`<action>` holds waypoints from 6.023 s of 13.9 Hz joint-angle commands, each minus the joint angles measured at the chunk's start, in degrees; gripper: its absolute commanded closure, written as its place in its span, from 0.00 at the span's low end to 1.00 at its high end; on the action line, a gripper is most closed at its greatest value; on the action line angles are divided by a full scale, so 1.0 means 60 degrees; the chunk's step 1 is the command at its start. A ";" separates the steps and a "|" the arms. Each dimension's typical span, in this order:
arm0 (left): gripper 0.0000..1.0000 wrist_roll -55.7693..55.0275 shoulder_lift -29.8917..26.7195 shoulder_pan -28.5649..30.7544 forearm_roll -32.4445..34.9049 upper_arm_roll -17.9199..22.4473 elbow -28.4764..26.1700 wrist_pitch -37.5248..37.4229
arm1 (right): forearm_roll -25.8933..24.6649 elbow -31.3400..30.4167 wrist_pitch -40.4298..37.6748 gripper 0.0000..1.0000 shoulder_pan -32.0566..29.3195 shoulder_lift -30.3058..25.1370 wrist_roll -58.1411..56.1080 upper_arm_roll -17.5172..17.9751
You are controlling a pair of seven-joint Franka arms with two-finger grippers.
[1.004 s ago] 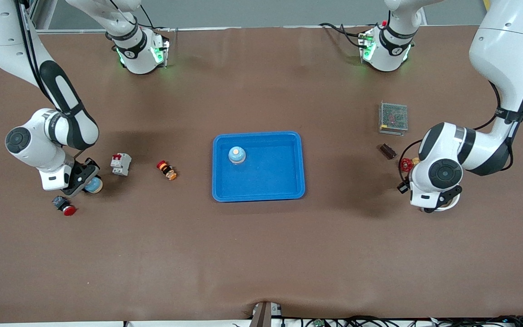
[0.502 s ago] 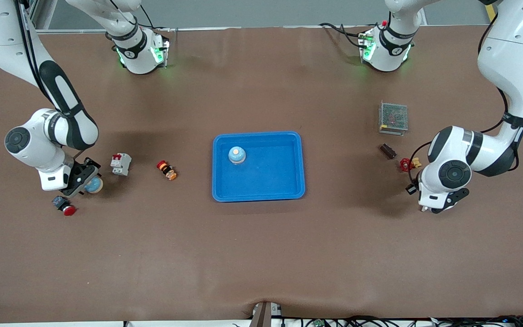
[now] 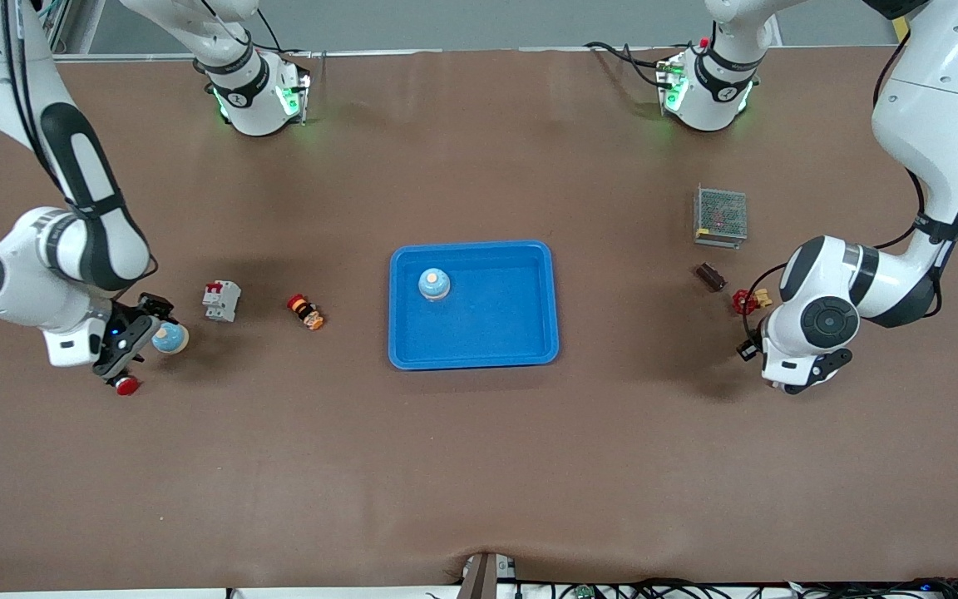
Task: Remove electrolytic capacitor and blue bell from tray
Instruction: 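Lower the capacitor with the left gripper while the right gripper lowers the bell, then reach the right gripper to the second bell while the left gripper retracts, then grasp the second light-blue bell in the tray with the right gripper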
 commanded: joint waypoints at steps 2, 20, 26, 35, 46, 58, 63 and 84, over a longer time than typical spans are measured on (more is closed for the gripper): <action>0.00 0.0157 -0.0193 0.0066 0.0201 -0.0120 0.0330 0.0010 | 0.0019 0.1808 -0.2853 0.00 0.0309 -0.0348 0.1602 0.0113; 0.00 0.4111 -0.2111 0.0036 -0.1145 -0.1380 0.3376 -0.2770 | -0.0113 0.2441 -0.5366 0.00 0.5083 -0.2415 1.3568 0.0142; 0.00 0.4741 -0.3239 0.0007 -0.2346 -0.1307 0.3510 -0.3491 | -0.0128 0.2354 -0.4208 0.00 0.6549 -0.2239 1.6355 0.0142; 0.00 0.6601 -0.5465 -0.1895 -0.4516 0.1400 0.3393 -0.5072 | -0.0143 0.1387 -0.1762 0.00 0.7911 -0.1098 1.7895 0.0127; 0.00 0.7744 -0.6859 -0.3273 -0.4970 0.3131 0.3012 -0.6289 | -0.0260 0.1372 -0.0209 0.00 0.8675 0.0690 1.8145 0.0098; 0.00 0.7775 -0.7445 -0.4329 -0.5527 0.4011 0.2266 -0.6246 | -0.0729 0.0640 0.1418 0.00 0.8938 0.1350 1.8130 0.0098; 0.00 0.7936 -0.7386 -0.4271 -0.5512 0.4025 0.2236 -0.6158 | -0.0743 0.0508 0.1491 0.00 0.9041 0.1423 1.8130 0.0083; 0.00 0.8170 -0.7064 -0.4051 -0.5190 0.4011 0.2485 -0.6070 | -0.0875 0.0522 0.1902 0.51 0.8924 0.1746 1.8130 0.0054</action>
